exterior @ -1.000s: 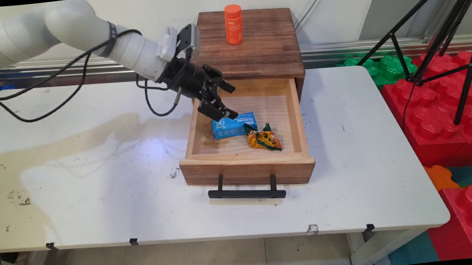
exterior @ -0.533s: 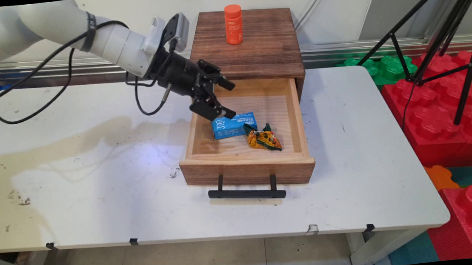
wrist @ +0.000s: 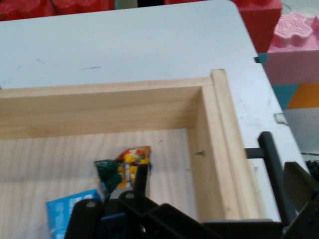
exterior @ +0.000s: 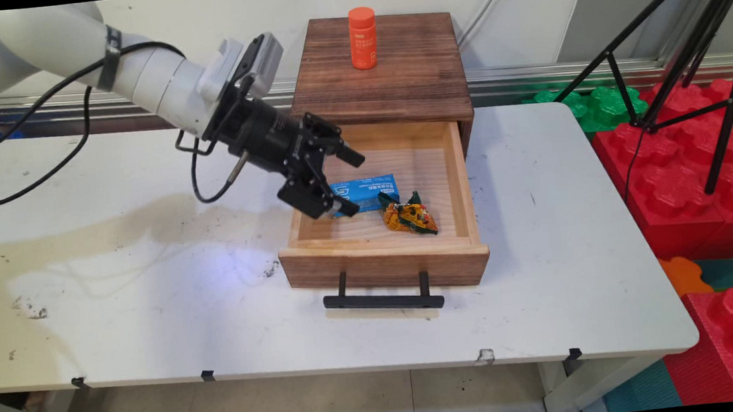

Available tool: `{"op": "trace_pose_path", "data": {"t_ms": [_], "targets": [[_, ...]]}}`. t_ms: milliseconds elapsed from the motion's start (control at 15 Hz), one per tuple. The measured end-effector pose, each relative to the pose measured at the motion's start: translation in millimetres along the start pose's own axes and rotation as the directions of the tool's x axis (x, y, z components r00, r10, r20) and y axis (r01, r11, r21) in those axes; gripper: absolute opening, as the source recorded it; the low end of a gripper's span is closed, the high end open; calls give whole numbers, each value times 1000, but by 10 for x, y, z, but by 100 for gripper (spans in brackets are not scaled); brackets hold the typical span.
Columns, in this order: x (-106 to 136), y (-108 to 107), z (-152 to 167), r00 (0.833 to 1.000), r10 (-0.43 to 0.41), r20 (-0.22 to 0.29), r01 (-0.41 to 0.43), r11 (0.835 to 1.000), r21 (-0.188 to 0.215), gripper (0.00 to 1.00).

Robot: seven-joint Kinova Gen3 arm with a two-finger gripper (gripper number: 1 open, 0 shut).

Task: Open the drawer

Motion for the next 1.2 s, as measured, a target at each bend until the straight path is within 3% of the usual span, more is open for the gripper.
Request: {"op": "trace_pose_path", "data": {"t_ms": [467,1200], "targets": [[-41,397,62,1000,3,27,-1,998,-66,100],[-110,756,178,998,5,66,2,994,-108,100]]}}
